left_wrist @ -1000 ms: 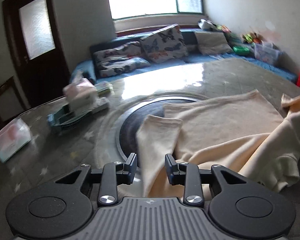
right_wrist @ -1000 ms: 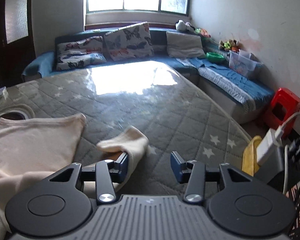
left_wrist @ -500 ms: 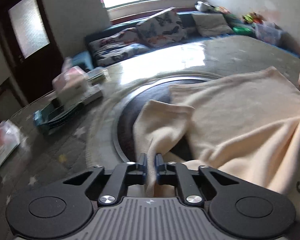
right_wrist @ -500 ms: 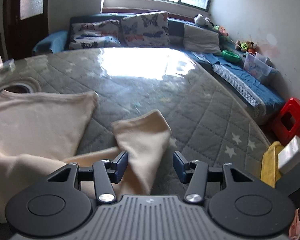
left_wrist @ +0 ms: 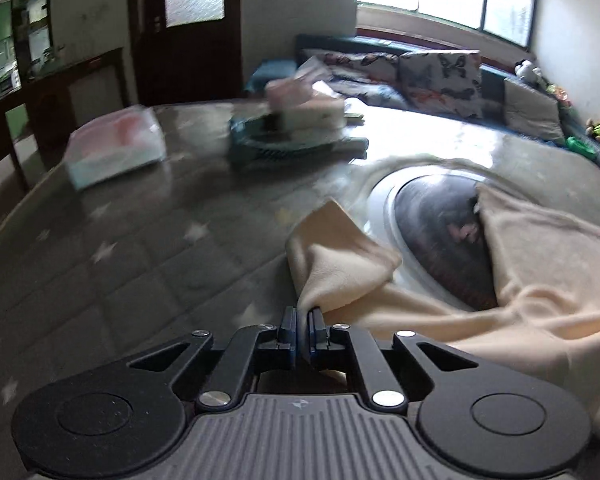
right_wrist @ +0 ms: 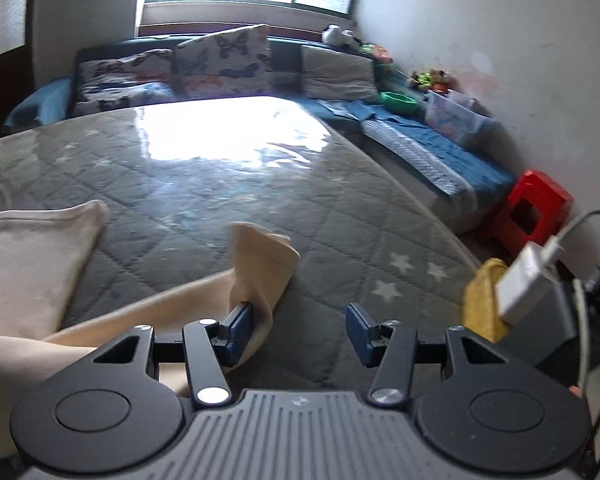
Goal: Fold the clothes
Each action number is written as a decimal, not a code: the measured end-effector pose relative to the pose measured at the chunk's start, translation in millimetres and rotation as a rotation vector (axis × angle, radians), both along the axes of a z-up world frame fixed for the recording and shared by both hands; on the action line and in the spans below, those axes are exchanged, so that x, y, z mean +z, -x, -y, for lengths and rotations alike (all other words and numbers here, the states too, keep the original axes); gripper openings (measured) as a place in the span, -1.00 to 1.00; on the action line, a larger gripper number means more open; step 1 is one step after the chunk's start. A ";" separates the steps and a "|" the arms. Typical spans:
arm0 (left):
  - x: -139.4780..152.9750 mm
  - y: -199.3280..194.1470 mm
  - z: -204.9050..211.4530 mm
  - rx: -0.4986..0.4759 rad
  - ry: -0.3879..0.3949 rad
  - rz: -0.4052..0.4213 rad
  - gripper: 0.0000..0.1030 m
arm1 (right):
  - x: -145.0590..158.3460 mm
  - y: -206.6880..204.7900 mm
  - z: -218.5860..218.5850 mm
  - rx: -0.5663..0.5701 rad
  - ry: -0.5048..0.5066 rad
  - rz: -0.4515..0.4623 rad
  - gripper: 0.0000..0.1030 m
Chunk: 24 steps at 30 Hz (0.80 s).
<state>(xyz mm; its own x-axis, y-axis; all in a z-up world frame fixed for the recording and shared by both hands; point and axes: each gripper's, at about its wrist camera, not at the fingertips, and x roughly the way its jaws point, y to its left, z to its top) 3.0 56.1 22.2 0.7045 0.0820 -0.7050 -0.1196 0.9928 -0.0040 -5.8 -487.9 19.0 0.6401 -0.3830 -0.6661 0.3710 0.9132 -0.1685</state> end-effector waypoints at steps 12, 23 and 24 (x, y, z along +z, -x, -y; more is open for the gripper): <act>38.4 54.7 53.9 -0.293 -0.028 0.109 -0.32 | 33.8 33.7 -50.4 0.318 -0.112 0.040 0.00; 21.3 84.3 155.6 -0.691 0.013 0.038 -0.26 | 33.1 63.4 -150.9 0.756 -0.212 -0.056 0.00; 20.5 85.1 158.9 -0.704 0.015 0.036 -0.15 | 33.1 66.6 -159.1 0.786 -0.214 -0.065 0.00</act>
